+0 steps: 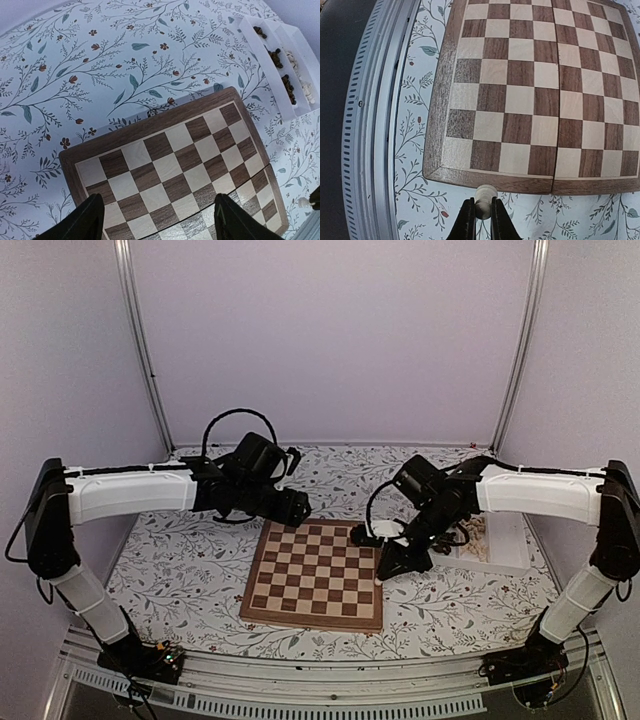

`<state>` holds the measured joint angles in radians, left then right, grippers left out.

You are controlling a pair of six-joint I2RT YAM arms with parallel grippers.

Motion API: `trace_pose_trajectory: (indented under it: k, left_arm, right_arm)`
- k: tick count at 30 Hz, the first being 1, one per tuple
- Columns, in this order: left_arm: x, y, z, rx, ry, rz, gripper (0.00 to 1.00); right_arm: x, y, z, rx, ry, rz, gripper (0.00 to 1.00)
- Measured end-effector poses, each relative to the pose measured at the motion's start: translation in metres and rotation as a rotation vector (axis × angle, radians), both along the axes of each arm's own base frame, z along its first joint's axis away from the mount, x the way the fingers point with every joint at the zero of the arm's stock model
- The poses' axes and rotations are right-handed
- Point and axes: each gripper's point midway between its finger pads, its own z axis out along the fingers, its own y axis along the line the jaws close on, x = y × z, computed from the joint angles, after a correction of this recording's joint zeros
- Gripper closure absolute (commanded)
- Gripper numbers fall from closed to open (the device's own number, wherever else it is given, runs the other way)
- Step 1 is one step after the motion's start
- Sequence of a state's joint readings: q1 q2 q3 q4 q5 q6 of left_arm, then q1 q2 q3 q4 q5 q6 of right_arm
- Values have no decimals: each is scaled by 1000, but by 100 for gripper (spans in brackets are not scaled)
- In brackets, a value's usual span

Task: Set up the chess pieces on the board
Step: Place the chess piece on the chessboard.

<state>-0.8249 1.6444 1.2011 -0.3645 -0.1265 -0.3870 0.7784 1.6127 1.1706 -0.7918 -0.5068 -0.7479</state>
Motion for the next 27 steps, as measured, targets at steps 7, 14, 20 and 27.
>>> trace_pose_trajectory:
  k: [7, 14, 20, 27]
  left_arm:
    - [1, 3, -1, 10, -4, 10, 23]
    - [0, 5, -4, 20, 1, 12, 23]
    - [-1, 7, -4, 21, 1, 13, 23]
    - [-3, 10, 0, 17, -4, 16, 23]
  right_arm:
    - [-19, 12, -21, -37, 13, 65, 95]
    - [-15, 18, -34, -53, 10, 55, 94]
    - [-11, 20, -49, -79, 16, 41, 93]
    - [-11, 25, -56, -83, 16, 48, 93]
